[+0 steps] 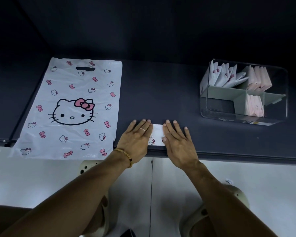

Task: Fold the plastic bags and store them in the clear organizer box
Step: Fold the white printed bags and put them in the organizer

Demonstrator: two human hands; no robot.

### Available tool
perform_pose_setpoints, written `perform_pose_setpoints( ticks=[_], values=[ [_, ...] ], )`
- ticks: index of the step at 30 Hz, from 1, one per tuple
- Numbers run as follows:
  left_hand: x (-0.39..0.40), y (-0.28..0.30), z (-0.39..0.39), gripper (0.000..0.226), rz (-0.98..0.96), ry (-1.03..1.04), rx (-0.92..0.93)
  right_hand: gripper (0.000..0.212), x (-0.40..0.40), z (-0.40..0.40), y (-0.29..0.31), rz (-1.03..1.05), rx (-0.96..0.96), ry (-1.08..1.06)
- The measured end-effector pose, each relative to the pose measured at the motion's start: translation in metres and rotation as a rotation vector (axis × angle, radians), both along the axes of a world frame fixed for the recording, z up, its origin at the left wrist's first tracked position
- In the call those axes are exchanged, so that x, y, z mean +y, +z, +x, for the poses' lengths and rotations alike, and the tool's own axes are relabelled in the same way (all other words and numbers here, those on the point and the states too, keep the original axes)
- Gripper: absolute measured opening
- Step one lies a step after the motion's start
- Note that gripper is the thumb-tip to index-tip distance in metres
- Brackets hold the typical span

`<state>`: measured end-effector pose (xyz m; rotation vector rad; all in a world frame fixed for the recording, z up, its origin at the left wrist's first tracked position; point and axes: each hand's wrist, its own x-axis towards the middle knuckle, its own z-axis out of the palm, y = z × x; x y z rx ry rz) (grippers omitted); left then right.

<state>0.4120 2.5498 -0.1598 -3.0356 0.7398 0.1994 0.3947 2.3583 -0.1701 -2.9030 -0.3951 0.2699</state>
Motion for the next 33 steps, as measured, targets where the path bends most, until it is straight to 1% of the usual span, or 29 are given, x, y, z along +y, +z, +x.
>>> perform_pose_setpoints(
  ticks=[1, 3, 7, 12, 15, 17, 19, 21, 24, 28, 30, 33],
  values=[
    [-0.006, 0.001, 0.002, 0.061, -0.020, -0.017, -0.018, 0.054, 0.000, 0.000, -0.002, -0.012, 0.012, 0.006],
    [-0.024, 0.000, 0.006, 0.062, -0.076, -0.048, -0.008, 0.054, -0.001, 0.000, -0.005, -0.034, 0.021, 0.026],
    [-0.047, -0.010, 0.002, 0.065, -0.201, 0.029, 0.015, 0.053, -0.004, 0.002, -0.008, -0.064, 0.021, 0.026],
    [-0.023, -0.018, 0.009, 0.067, -0.242, -0.062, 0.012, 0.053, -0.002, -0.001, -0.004, -0.030, -0.013, 0.018],
    [-0.002, -0.019, 0.011, 0.059, -0.262, -0.090, 0.028, 0.053, 0.000, 0.000, 0.000, -0.031, -0.004, 0.015],
    [0.014, -0.018, 0.009, 0.053, -0.263, -0.063, 0.025, 0.056, 0.000, 0.001, 0.000, -0.054, 0.011, 0.019],
    [0.029, -0.016, 0.006, 0.051, -0.249, -0.028, 0.019, 0.059, 0.000, 0.001, -0.001, -0.070, 0.013, 0.025],
    [0.036, -0.017, 0.002, 0.050, -0.244, 0.013, 0.019, 0.057, -0.001, 0.001, -0.003, -0.065, -0.005, 0.026],
    [0.036, -0.013, -0.002, 0.048, -0.312, 0.082, 0.026, 0.057, 0.000, 0.001, -0.006, -0.050, -0.028, 0.023],
    [0.018, 0.000, 0.009, 0.041, -0.337, 0.191, -0.051, 0.053, -0.001, 0.000, -0.009, -0.045, -0.055, 0.021],
    [0.004, 0.007, 0.021, 0.038, -0.312, 0.249, -0.009, 0.052, -0.001, -0.001, -0.008, -0.025, -0.066, 0.022],
    [-0.010, 0.013, 0.041, 0.042, -0.192, 0.267, 0.124, 0.052, -0.002, -0.002, -0.008, -0.012, -0.081, 0.020]
  ],
)
